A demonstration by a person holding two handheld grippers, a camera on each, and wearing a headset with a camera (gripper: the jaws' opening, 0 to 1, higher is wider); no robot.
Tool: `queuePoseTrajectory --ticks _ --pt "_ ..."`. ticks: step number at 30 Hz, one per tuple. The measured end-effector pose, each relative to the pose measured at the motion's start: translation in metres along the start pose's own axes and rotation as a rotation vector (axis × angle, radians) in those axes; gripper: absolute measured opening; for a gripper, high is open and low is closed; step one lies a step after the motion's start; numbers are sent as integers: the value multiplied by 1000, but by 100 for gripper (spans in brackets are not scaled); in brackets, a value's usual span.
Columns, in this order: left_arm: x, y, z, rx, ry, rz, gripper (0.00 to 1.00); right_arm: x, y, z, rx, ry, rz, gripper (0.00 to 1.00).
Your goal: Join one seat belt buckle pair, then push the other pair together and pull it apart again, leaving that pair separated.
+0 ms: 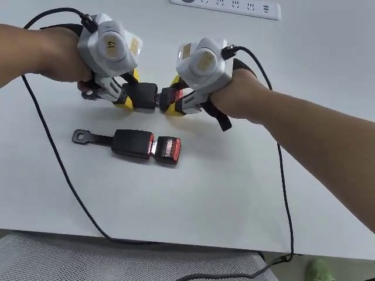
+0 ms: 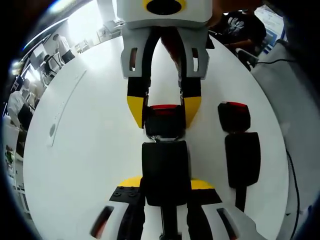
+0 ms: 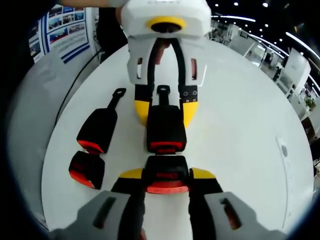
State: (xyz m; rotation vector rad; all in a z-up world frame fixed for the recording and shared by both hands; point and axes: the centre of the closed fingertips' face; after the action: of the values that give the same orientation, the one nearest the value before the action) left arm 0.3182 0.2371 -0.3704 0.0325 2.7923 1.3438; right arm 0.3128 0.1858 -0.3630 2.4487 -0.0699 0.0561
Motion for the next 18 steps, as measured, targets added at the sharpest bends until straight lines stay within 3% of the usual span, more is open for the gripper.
queuePoseTrajectory --ticks 18 --pt "-1 -2 0 -32 6 9 32 0 1 1 6 12 -9 32"
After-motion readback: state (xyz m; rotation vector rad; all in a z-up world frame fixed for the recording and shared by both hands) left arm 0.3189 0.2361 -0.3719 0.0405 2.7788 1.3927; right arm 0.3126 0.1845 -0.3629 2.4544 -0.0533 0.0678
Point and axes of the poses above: the centre of the closed fingertips' face, and the gripper's own axes: y roughly backward along the fingers, x roughly to its right, z roughly out of its underside, and after that the axes turned 14 degrees about x, right-handed
